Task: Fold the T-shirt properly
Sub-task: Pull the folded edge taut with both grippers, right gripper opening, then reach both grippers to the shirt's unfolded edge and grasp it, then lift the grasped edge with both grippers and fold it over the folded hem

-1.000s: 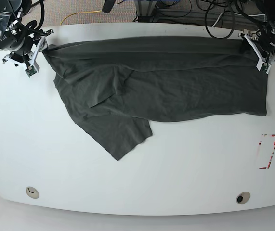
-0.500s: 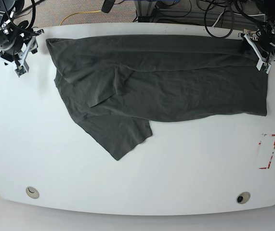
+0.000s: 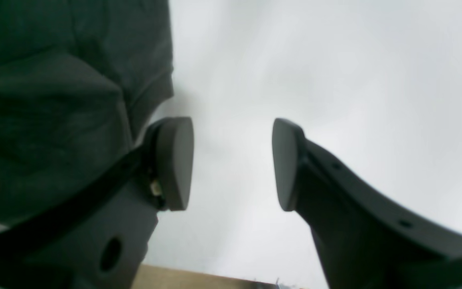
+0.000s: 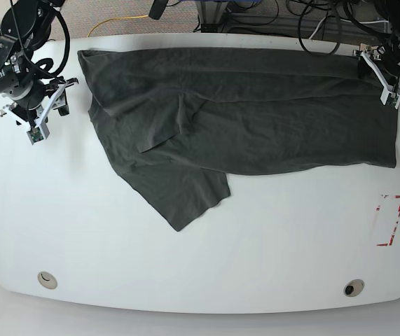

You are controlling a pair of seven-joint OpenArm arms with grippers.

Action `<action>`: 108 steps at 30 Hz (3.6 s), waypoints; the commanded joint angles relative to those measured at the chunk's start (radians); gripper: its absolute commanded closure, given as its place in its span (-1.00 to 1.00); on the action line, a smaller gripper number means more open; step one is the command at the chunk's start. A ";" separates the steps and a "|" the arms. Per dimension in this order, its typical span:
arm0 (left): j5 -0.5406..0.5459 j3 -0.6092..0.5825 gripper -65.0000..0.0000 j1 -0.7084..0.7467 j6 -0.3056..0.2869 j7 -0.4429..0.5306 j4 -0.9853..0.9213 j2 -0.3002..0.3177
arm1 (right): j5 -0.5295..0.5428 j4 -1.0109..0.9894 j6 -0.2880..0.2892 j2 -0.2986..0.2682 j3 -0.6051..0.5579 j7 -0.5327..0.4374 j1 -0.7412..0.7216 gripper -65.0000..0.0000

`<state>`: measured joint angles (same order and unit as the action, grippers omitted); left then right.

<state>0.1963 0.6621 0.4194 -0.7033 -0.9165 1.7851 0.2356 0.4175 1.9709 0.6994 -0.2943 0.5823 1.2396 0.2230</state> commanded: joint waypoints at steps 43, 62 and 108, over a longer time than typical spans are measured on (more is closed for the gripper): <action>0.010 0.118 -0.37 -0.167 0.005 0.012 0.155 0.051 | 0.013 -0.919 -0.001 0.030 -0.427 -0.446 -0.592 -0.43; -0.172 0.121 -0.59 -0.406 0.005 0.015 -0.090 0.057 | 0.011 -0.921 -0.001 0.086 -0.502 -0.475 -0.615 0.77; -0.237 0.003 1.00 -0.764 0.005 0.228 -0.752 0.100 | 0.014 -0.827 -0.001 0.034 -0.494 -0.462 -0.632 1.00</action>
<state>-0.0513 0.6643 -0.3309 -0.6792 -0.6960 0.9745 0.3119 0.4126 1.0821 0.6918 -0.2470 0.0822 0.7925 -0.3798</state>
